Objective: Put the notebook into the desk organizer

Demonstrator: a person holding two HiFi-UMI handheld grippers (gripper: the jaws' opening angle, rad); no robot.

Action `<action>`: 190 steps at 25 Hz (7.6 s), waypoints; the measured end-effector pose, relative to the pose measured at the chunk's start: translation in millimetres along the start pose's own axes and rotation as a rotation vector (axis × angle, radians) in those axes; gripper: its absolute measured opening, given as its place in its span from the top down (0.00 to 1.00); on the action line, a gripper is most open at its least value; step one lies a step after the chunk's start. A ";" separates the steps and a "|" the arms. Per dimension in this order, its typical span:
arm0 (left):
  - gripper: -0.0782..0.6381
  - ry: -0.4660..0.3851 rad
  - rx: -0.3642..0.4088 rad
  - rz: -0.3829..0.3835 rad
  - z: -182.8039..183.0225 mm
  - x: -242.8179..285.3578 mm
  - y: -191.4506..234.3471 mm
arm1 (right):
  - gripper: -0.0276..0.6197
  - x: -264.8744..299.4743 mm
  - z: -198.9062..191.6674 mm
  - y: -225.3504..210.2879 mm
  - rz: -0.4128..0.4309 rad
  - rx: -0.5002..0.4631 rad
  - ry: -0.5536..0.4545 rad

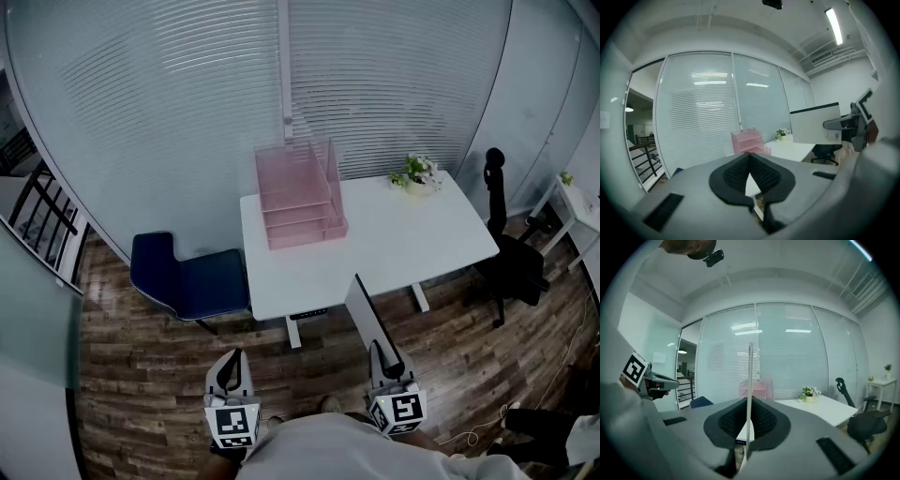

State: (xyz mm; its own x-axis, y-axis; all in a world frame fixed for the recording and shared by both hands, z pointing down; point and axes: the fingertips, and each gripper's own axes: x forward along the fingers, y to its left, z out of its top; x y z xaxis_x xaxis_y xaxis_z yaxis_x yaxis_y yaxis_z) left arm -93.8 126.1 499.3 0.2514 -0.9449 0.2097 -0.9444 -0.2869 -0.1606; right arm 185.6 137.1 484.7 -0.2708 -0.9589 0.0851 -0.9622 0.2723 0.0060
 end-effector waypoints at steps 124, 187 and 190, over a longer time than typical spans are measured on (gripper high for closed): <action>0.88 0.121 -0.225 0.116 -37.3 244.7 140.2 | 0.53 608.6 -58.0 -6.7 0.698 -1.374 0.930; 0.88 0.113 -0.095 -0.047 0.4 300.5 93.5 | 0.89 363.4 35.4 -54.9 0.308 -0.058 0.150; 0.88 0.115 -0.093 -0.055 1.1 301.4 91.4 | 0.93 357.5 36.0 -58.9 0.288 -0.049 0.139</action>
State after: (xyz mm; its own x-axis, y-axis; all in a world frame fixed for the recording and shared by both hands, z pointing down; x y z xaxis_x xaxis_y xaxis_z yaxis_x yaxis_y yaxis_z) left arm -104.2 -185.0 546.8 0.2820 -0.9025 0.3256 -0.9469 -0.3164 -0.0571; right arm 144.5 -224.6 478.9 -0.5224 -0.8224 0.2255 -0.8429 0.5380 0.0093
